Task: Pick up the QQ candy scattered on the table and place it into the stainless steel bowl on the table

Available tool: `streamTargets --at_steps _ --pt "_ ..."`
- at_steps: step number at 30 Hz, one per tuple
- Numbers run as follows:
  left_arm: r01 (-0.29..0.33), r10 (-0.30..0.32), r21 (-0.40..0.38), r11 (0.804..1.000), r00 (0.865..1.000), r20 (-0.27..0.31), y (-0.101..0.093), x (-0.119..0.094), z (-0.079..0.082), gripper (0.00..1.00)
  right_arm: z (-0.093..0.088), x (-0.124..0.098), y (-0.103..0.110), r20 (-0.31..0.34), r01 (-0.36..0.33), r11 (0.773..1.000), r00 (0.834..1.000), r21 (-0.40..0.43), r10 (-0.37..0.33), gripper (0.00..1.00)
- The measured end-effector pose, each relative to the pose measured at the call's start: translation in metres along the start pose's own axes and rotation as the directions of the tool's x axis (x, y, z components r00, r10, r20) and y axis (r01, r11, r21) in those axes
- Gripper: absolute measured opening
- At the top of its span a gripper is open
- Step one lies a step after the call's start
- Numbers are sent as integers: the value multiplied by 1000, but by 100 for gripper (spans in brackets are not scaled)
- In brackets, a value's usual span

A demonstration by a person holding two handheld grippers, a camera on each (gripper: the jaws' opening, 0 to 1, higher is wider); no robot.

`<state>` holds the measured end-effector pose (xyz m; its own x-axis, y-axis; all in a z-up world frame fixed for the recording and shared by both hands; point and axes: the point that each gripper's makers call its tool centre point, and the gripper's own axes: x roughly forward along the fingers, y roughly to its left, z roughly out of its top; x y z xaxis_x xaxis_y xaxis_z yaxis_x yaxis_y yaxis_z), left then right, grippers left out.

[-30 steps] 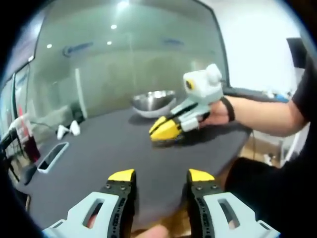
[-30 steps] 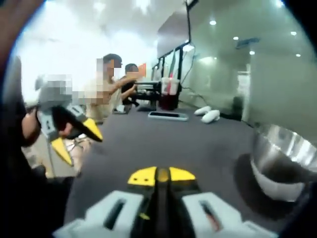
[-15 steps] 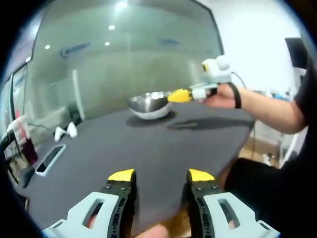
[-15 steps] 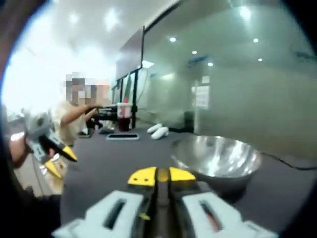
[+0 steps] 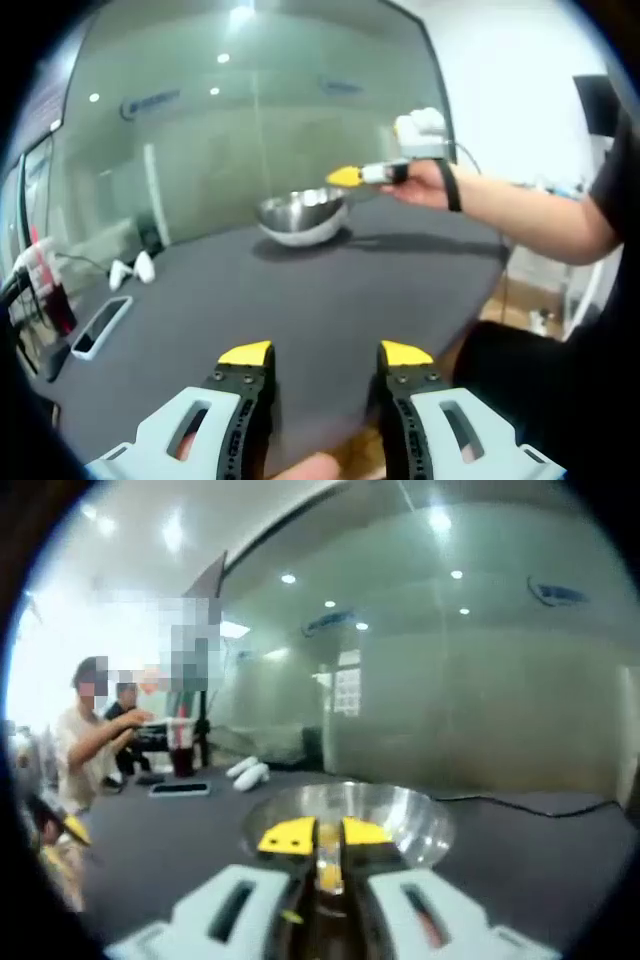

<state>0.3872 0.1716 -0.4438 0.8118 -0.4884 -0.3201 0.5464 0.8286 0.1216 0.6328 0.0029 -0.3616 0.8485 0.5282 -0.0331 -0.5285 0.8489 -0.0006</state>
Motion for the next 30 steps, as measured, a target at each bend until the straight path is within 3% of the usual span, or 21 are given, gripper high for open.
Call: streamTargets --at_steps 7,10,20,30 --pt "-2 2 -5 1000 1000 -3 -1 -1 -2 42 10 19 -5 28 46 999 999 -30 -45 11" --pt "-12 12 -13 1000 1000 6 4 -3 0 42 0 18 -2 -30 54 999 998 -5 -54 28" --pt "-9 9 -11 1000 1000 10 4 -1 1 42 5 6 -14 4 62 998 998 12 -62 21" --pt "-5 6 -28 1000 999 38 2 6 9 42 8 -34 -10 43 21 1000 999 -3 -20 21"
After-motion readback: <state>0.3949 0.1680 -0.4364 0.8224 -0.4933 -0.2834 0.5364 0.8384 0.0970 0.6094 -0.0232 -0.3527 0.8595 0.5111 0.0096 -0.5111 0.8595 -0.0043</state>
